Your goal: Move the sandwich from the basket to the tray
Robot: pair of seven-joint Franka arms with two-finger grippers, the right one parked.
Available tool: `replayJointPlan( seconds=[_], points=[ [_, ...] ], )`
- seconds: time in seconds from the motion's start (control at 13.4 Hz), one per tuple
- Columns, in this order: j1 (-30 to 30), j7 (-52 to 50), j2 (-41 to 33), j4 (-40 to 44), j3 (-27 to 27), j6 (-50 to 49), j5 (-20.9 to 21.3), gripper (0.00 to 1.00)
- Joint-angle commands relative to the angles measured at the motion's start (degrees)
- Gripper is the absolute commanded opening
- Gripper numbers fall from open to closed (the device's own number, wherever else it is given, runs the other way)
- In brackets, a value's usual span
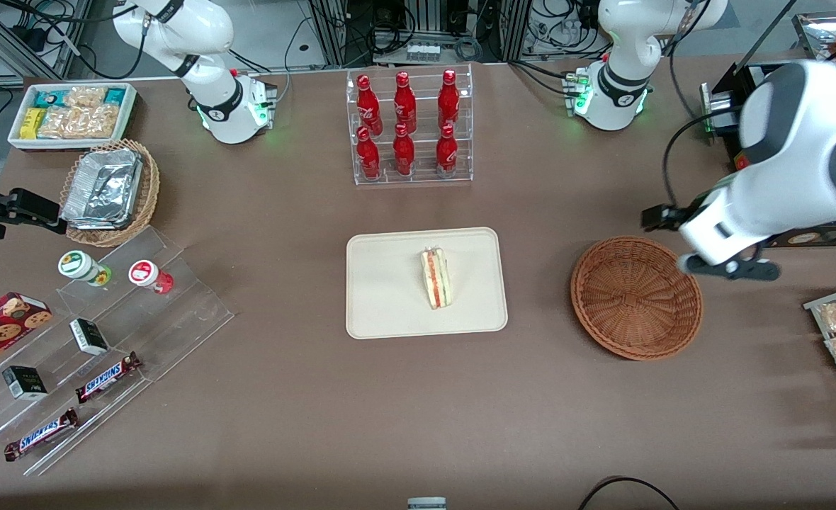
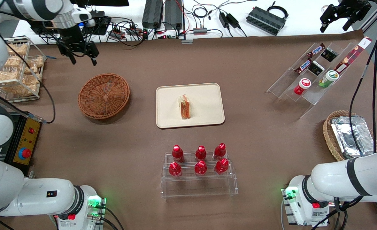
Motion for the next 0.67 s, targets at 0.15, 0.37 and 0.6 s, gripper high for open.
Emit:
replayJointPlan(
  seconds=[0.15, 0.37, 0.6],
  points=[
    [0.53, 1.39, -5.58, -1.02, 1.81, -5.60, -0.24, 1.00],
    [-0.18, 1.04, -6.10, 0.21, 4.10, -6.66, -0.24, 1.00],
    [-0.27, 0.87, -7.77, 0.83, 5.60, -8.07, -0.16, 1.00]
  ],
)
